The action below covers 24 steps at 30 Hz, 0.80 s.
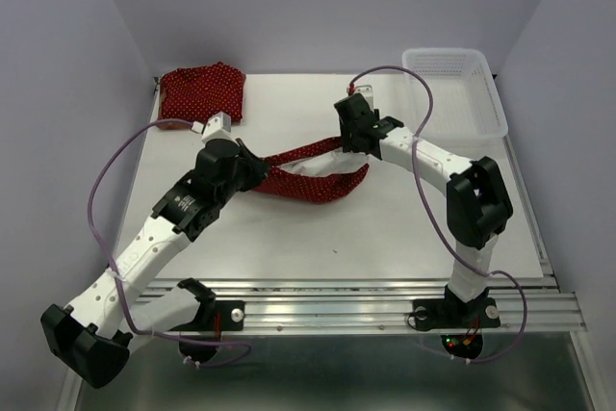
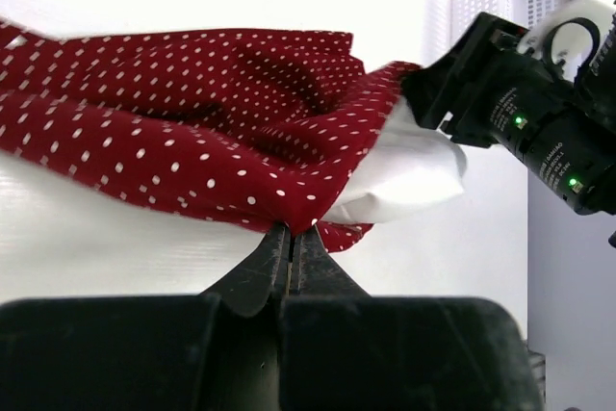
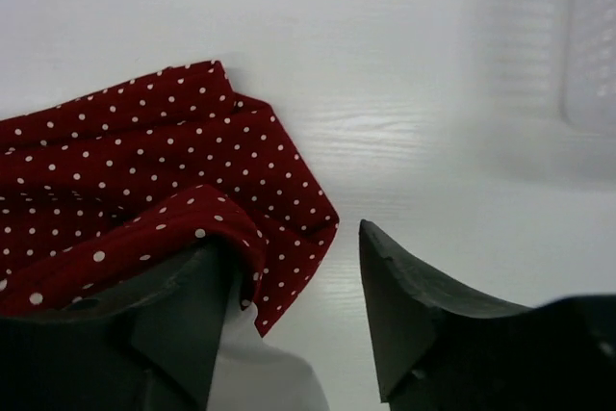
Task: Fold and stack the skirts
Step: Flatten the skirt out
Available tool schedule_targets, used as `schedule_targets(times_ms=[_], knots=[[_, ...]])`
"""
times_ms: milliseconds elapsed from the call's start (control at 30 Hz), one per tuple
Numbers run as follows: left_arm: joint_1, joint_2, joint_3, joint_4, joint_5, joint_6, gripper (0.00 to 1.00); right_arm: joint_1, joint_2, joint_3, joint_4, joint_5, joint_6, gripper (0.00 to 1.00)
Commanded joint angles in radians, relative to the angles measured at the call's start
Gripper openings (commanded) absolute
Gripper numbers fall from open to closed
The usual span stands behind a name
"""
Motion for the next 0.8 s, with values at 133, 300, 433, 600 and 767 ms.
schedule_targets(times_ms=[133, 300, 433, 600, 767], knots=[[0.004, 0.087, 0.010, 0.058, 0.089, 0.003, 0.00, -0.020, -0.191, -0.041, 0.001, -0.397, -0.050, 0.83], [0.004, 0.067, 0.004, 0.074, 0.082, 0.003, 0.00, -0.031, -0.369, -0.214, 0.010, -0.332, -0.002, 1.00], [0.002, 0.079, 0.001, 0.068, 0.079, 0.008, 0.00, -0.043, -0.460, -0.360, 0.015, -0.396, 0.076, 1.00], [0.004, 0.094, -0.001, 0.071, 0.094, 0.014, 0.00, -0.052, -0.498, -0.503, 0.151, -0.573, 0.117, 0.92], [0.004, 0.091, -0.011, 0.075, 0.109, 0.014, 0.00, -0.052, -0.415, -0.505, 0.402, -0.758, 0.042, 0.49]])
